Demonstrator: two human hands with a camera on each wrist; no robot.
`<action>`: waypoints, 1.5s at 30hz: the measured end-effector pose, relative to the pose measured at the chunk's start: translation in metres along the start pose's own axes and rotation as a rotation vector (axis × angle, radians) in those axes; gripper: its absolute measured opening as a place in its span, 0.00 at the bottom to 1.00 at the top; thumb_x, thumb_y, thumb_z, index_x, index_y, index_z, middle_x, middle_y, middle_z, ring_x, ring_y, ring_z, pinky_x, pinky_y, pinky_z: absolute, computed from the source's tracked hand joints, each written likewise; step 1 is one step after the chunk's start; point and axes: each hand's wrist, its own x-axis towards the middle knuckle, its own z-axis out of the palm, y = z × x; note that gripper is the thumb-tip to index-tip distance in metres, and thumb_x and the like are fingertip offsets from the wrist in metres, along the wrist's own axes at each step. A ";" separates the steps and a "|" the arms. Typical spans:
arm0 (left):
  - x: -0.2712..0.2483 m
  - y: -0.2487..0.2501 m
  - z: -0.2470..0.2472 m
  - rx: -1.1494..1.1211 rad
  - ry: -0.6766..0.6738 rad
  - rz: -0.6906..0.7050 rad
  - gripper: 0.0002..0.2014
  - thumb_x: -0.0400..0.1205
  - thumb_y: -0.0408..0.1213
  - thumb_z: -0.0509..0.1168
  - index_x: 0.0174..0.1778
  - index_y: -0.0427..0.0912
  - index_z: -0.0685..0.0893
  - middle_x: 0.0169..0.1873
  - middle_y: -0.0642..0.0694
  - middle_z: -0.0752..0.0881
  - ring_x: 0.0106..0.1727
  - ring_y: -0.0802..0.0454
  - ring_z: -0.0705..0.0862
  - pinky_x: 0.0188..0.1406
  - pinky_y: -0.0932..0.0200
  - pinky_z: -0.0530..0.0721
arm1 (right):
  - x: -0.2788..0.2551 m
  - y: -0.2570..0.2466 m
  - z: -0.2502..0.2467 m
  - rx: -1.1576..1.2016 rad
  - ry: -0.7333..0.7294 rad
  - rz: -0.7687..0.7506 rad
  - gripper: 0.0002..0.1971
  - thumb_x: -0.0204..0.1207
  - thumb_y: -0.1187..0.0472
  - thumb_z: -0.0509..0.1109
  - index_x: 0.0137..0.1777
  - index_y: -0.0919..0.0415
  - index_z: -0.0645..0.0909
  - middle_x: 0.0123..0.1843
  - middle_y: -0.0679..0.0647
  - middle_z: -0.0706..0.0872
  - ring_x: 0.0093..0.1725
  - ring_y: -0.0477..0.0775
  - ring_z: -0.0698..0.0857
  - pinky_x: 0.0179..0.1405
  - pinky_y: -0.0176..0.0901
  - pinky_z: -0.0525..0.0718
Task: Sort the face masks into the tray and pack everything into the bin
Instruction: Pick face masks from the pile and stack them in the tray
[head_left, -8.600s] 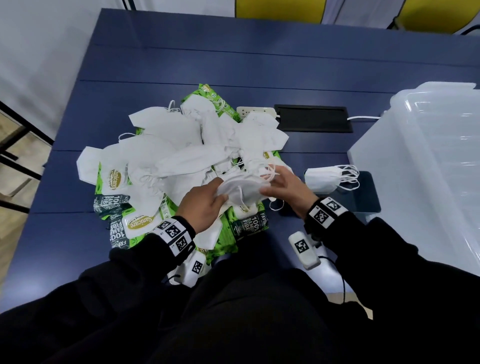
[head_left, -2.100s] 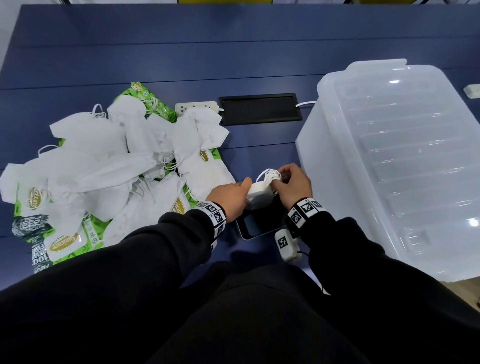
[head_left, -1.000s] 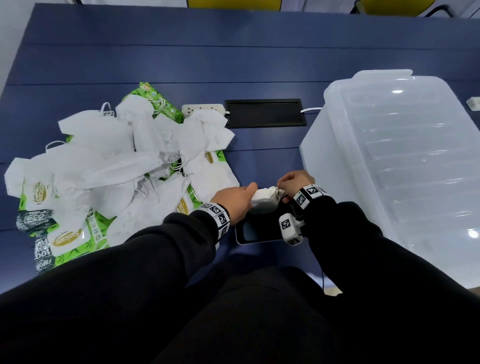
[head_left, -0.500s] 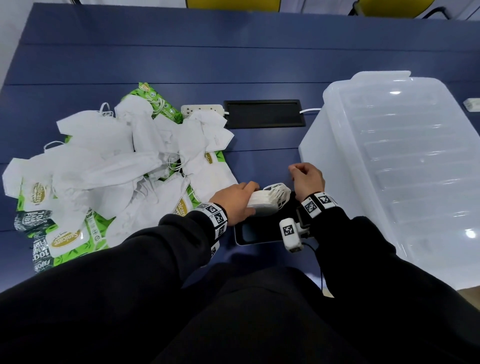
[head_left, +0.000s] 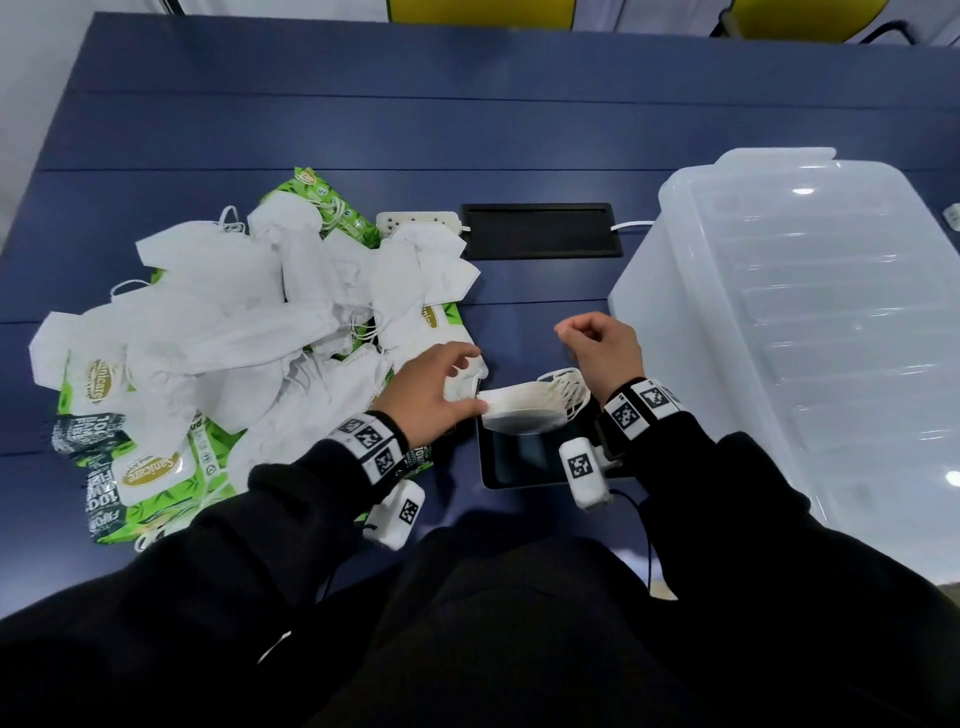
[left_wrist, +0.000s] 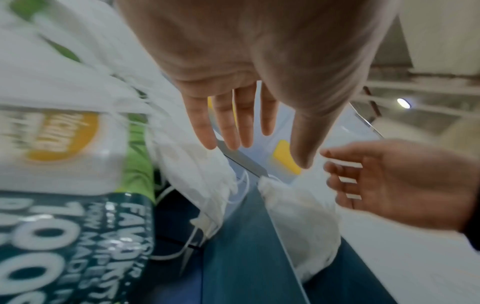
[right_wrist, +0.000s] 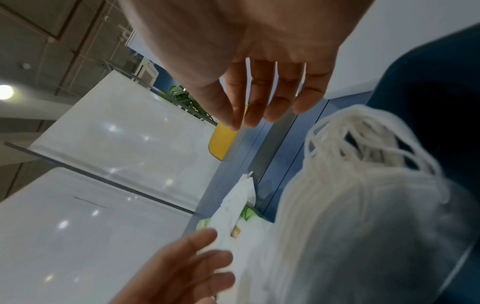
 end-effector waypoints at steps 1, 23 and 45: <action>-0.006 -0.006 -0.008 -0.055 0.050 -0.037 0.28 0.74 0.46 0.81 0.70 0.53 0.82 0.59 0.54 0.86 0.58 0.57 0.85 0.60 0.57 0.82 | 0.000 -0.002 0.002 0.043 -0.004 0.003 0.06 0.76 0.58 0.77 0.38 0.50 0.88 0.32 0.41 0.87 0.35 0.43 0.83 0.47 0.42 0.81; -0.123 -0.103 -0.094 -0.212 0.435 -0.427 0.05 0.81 0.35 0.74 0.49 0.50 0.92 0.44 0.51 0.93 0.50 0.51 0.90 0.54 0.53 0.85 | -0.016 -0.021 0.078 -0.996 -0.518 -0.283 0.13 0.85 0.46 0.55 0.53 0.45 0.81 0.58 0.48 0.83 0.62 0.59 0.82 0.74 0.66 0.67; -0.119 -0.130 -0.108 0.412 -0.191 -0.109 0.28 0.80 0.54 0.73 0.77 0.54 0.80 0.70 0.46 0.79 0.69 0.42 0.79 0.66 0.45 0.79 | -0.066 -0.075 0.212 -0.520 -0.505 -0.507 0.19 0.80 0.57 0.72 0.71 0.53 0.81 0.70 0.55 0.80 0.68 0.58 0.80 0.70 0.50 0.77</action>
